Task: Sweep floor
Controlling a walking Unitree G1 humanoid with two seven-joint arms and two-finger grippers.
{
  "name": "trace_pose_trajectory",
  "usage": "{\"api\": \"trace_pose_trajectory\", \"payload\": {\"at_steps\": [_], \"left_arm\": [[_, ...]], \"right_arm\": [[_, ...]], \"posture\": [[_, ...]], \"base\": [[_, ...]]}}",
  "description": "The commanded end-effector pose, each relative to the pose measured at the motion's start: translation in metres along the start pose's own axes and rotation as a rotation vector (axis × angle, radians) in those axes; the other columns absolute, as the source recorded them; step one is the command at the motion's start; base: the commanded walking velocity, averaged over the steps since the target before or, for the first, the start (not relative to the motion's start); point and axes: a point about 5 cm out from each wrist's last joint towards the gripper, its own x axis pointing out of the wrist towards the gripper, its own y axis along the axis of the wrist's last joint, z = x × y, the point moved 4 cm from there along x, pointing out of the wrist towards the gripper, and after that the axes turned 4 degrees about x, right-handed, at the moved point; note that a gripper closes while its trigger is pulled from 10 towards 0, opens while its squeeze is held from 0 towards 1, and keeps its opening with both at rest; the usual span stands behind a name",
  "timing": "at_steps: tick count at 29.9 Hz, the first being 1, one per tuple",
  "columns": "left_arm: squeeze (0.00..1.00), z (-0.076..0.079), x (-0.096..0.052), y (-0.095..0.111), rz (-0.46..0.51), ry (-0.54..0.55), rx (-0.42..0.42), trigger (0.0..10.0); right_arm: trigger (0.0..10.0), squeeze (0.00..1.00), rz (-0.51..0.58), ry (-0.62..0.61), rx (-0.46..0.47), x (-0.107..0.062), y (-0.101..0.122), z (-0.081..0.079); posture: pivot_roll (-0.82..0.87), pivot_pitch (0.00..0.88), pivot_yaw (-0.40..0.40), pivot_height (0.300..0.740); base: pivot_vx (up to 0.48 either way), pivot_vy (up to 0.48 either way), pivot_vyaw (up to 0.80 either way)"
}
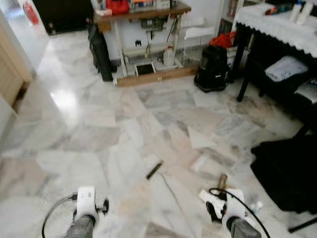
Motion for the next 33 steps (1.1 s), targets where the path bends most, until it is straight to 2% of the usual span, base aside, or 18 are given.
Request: {"api": "trace_pose_trajectory", "payload": {"at_steps": [1,4,5,6,9,14,18,23,25,29,33], "left_arm": [[0.00,0.000,0.001,0.002,-0.012,0.023,-0.030,10.0],[0.00,0.007,0.001,0.002,-0.013,0.010,-0.025,10.0],[0.00,0.004,-0.001,-0.005,-0.023,0.000,-0.017,10.0],[0.00,0.003,-0.002,-0.008,-0.028,-0.008,-0.009,10.0],[0.00,0.001,-0.002,-0.012,-0.044,-0.020,0.014,10.0],[0.00,0.003,0.003,0.004,-0.025,-0.033,0.043,10.0],[0.00,0.005,0.003,0.004,-0.030,-0.036,0.056,10.0],[0.00,0.009,0.002,0.000,-0.032,-0.018,0.006,10.0],[0.00,0.010,0.000,-0.005,-0.039,-0.001,-0.026,10.0],[0.00,0.006,-0.002,-0.013,-0.048,0.018,-0.042,10.0],[0.00,-0.003,-0.005,-0.017,-0.045,0.057,-0.071,10.0]], "right_arm": [[10.0,0.00,-0.015,0.002,-0.008,-0.001,-0.003,0.003],[10.0,0.00,-0.020,-0.007,-0.028,-0.002,-0.002,0.010],[10.0,0.00,-0.012,-0.029,-0.014,-0.004,0.000,0.018],[10.0,0.00,-0.008,-0.040,-0.003,-0.004,0.000,0.021],[10.0,0.00,-0.012,-0.053,0.015,-0.006,-0.003,0.026],[10.0,0.00,-0.051,-0.073,0.041,-0.011,-0.025,0.026],[10.0,0.00,-0.065,-0.063,0.048,-0.012,-0.035,0.021],[10.0,0.00,-0.084,-0.070,0.061,-0.014,-0.045,0.017],[10.0,0.00,-0.098,-0.064,0.051,-0.014,-0.051,0.012],[10.0,0.00,-0.119,-0.049,0.016,-0.014,-0.058,0.002],[10.0,0.00,-0.131,-0.031,-0.031,-0.012,-0.056,-0.004]], "posture": [[-0.02,0.000,-0.029,0.740],[-0.05,0.000,-0.022,0.740],[-0.09,0.000,0.015,0.740],[-0.09,0.000,0.015,0.740],[-0.12,0.000,0.055,0.740],[-0.20,0.000,0.115,0.740],[-0.23,0.000,0.127,0.740],[-0.22,0.000,0.099,0.740],[-0.20,0.000,0.058,0.740],[-0.17,0.000,0.020,0.740],[-0.12,0.000,-0.018,0.740]], "base": [[0.000,0.000,0.00],[0.000,0.000,0.00],[0.000,0.000,0.00],[0.000,0.000,0.00],[0.000,0.000,0.00],[0.000,0.000,0.00],[0.000,0.000,0.00],[0.000,0.000,0.00],[0.000,0.000,0.00],[0.000,0.000,0.00],[0.000,0.000,0.00]]}}
